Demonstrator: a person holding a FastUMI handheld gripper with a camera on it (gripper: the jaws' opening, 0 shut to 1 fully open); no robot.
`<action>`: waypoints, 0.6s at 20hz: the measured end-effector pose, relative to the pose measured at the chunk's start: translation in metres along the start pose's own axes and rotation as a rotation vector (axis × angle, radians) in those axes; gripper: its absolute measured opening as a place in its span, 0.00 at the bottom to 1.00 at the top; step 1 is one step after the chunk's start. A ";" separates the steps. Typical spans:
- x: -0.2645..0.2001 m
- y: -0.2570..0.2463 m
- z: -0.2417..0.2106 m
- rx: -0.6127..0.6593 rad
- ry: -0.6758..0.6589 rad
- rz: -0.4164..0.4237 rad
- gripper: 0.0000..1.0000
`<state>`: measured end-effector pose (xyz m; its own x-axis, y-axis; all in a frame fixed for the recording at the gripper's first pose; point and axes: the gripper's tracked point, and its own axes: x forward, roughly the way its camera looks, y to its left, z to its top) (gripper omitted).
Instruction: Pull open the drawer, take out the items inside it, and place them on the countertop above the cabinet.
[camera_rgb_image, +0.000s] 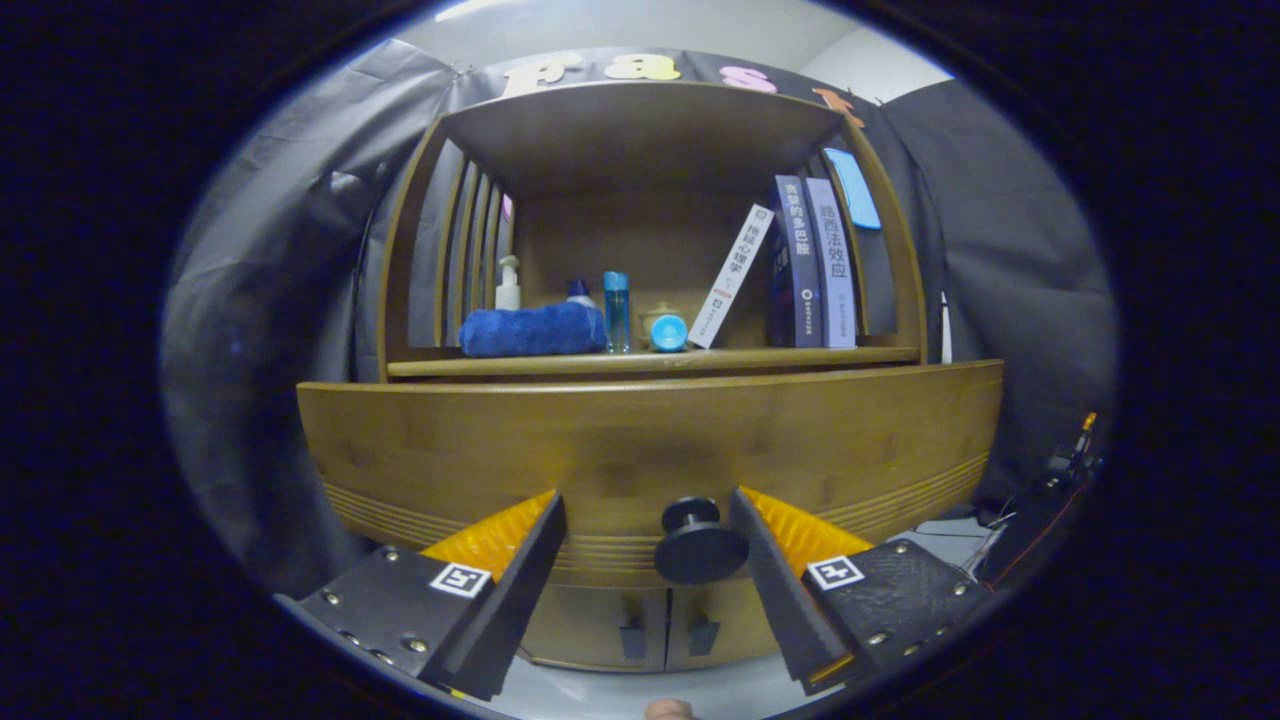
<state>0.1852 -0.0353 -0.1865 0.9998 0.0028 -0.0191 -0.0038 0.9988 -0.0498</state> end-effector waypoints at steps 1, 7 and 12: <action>0.006 0.001 -0.001 0.000 0.000 -0.001 0.99; 0.046 0.003 0.002 0.011 -0.010 0.003 0.99; 0.073 0.004 -0.001 -0.010 0.006 0.032 1.00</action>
<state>0.2578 -0.0309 -0.1887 0.9991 0.0340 -0.0271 -0.0355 0.9976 -0.0594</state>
